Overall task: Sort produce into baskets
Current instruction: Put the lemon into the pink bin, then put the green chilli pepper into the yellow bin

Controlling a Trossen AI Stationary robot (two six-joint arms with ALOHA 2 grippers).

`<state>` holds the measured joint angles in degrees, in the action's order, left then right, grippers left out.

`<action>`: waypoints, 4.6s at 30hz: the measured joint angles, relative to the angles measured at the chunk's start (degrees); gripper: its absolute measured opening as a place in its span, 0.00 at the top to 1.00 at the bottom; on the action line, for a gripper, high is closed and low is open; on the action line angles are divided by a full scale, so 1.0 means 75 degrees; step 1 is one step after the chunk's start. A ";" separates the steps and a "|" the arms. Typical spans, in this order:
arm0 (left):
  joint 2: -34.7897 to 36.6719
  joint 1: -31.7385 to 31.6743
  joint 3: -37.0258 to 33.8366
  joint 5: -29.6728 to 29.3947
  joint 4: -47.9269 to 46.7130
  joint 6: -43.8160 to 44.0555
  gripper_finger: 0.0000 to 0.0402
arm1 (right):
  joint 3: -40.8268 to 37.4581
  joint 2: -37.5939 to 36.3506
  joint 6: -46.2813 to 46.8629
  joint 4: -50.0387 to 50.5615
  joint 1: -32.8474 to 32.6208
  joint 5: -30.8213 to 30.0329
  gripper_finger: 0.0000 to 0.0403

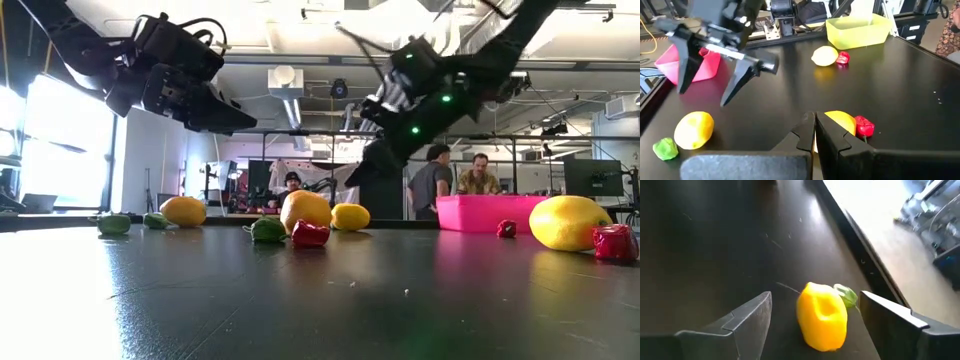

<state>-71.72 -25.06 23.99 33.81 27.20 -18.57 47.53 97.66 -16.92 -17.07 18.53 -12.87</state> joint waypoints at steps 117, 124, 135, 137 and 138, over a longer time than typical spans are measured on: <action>-0.0003 0.0000 0.0000 -0.0028 -0.0224 -0.0012 1.00 | 0.0034 -0.2111 -0.2726 0.7728 0.4379 -0.2413 0.39; -0.0003 0.0001 0.0000 -0.0028 -0.0224 -0.0012 1.00 | 0.0040 -0.2111 -0.2739 0.7742 0.4376 -0.2407 0.37; -0.0003 0.0003 0.0000 -0.0048 -0.0212 -0.0039 1.00 | 0.1026 -0.2114 -0.1425 0.9104 0.4359 -0.2032 0.51; -0.0003 0.0003 0.0000 -0.0197 -0.0214 -0.0082 1.00 | 0.1165 -0.2158 -0.1115 0.9217 0.4359 -0.1712 0.60; -0.0003 0.0003 0.0000 -0.0331 -0.0215 -0.0079 1.00 | 0.1193 -0.2211 -0.1009 0.9217 0.4359 -0.1531 0.64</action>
<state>-71.75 -25.04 23.99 31.33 25.58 -19.16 56.48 81.07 -24.49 52.05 51.22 -24.36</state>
